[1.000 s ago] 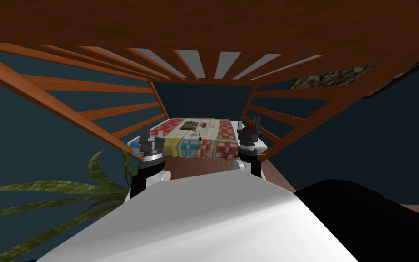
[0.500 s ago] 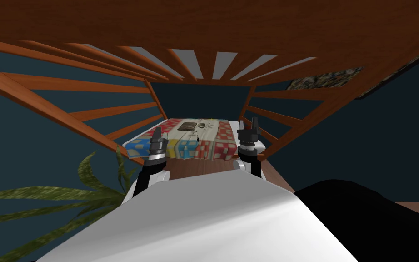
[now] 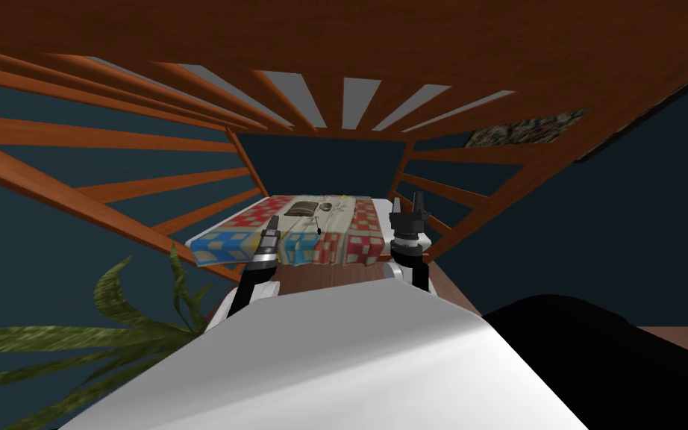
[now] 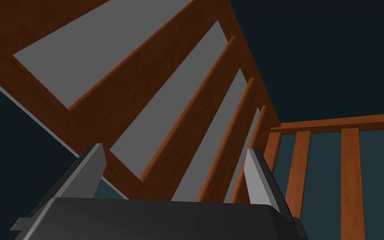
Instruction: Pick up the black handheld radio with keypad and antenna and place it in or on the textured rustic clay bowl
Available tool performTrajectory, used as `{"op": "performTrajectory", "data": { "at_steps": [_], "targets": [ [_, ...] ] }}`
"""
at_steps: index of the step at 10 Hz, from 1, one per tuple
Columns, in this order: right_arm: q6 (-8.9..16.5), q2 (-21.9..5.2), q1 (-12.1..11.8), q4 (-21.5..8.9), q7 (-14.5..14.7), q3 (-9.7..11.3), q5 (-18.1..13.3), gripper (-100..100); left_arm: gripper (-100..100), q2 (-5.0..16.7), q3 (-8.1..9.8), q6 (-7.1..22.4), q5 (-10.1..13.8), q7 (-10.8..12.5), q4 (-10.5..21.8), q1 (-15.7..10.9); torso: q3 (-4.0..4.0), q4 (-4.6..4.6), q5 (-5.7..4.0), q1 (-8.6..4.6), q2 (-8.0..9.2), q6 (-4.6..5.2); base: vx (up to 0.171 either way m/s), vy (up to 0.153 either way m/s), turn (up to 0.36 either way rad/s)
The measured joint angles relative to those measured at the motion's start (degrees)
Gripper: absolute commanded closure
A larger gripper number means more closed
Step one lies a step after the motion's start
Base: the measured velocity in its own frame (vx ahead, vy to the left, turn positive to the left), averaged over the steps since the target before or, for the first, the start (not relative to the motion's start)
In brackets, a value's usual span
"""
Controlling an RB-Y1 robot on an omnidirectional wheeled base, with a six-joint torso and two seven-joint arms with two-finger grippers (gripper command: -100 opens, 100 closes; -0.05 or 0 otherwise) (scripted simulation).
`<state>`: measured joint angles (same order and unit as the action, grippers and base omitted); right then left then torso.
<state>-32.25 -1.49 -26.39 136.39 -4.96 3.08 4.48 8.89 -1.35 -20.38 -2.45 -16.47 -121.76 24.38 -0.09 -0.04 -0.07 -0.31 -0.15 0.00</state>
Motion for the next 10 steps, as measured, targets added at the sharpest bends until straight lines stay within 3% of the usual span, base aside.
{"op": "performTrajectory", "data": {
  "at_steps": [10],
  "targets": [
    [0.0, 0.0, 0.0, 0.0, 0.0, 0.0, 0.0, 0, -100, 2.5, 0.94, 2.7, -7.3, -6.4, 11.7, -3.8, 0.03, 0.01, 0.02, 0.1, 0.05, -0.01, 0.034, -0.055, -0.037]
  ]
}}
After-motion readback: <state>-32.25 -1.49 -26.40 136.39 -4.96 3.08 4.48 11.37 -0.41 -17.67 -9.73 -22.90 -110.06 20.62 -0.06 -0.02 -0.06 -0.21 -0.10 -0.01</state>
